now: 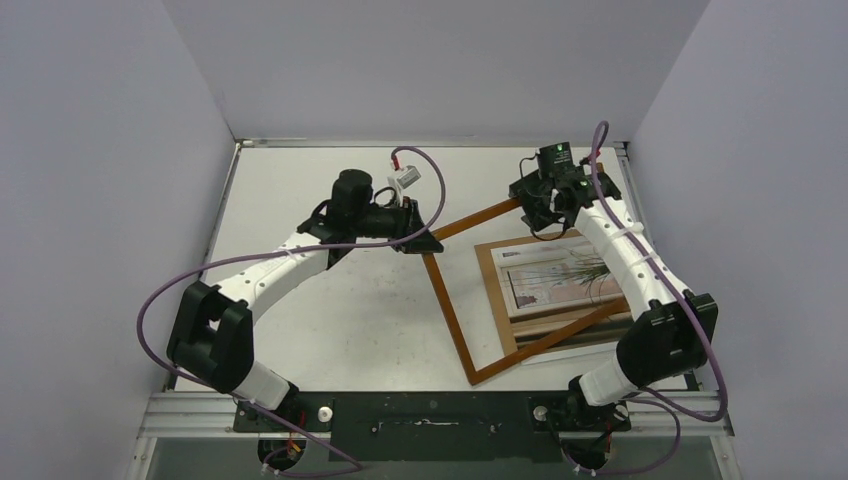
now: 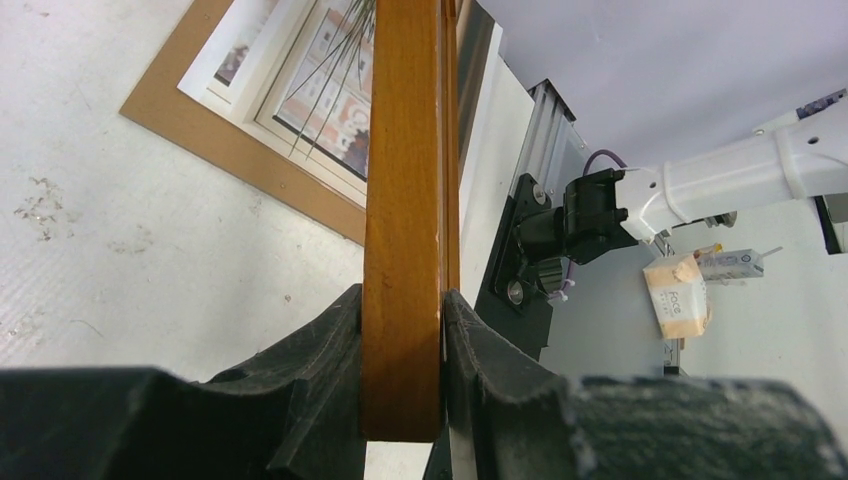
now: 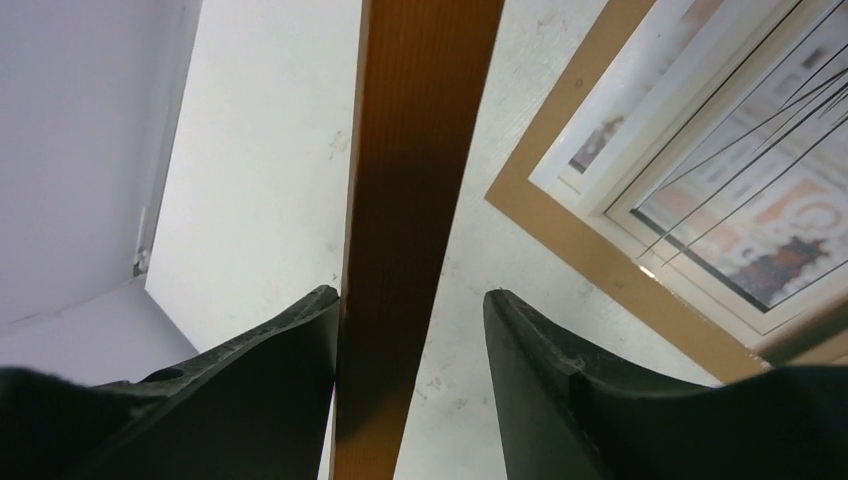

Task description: Put the photo into the frame

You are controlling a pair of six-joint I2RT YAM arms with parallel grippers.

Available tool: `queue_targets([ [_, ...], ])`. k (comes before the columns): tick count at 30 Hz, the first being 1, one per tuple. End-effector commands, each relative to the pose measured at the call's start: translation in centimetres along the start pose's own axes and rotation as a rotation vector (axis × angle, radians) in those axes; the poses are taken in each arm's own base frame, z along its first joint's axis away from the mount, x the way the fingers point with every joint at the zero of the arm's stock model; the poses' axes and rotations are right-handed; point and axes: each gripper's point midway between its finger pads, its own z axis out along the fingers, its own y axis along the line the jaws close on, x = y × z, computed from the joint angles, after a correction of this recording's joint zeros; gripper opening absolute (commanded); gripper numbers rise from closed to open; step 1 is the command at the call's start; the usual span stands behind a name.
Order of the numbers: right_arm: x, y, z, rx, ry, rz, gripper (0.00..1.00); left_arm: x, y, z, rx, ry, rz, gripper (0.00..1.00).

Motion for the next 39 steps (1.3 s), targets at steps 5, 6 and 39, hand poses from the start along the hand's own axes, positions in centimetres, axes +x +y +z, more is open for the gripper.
queue_targets([
  [5, 1.4, 2.2, -4.9, -0.182, -0.018, 0.07, 0.52, -1.5, -0.7, -1.1, -0.047, -0.072, 0.111, 0.0],
  [6, 1.5, 2.2, -4.9, -0.192, -0.021, 0.08, 0.5, -1.5, -0.8, -1.1, -0.047, -0.075, 0.114, 0.0],
  [39, -1.4, 3.6, -12.1, -0.31, -0.272, 0.162, 0.01, -5.3, -9.4, -5.8, 0.047, -0.219, 0.236, 0.77],
])
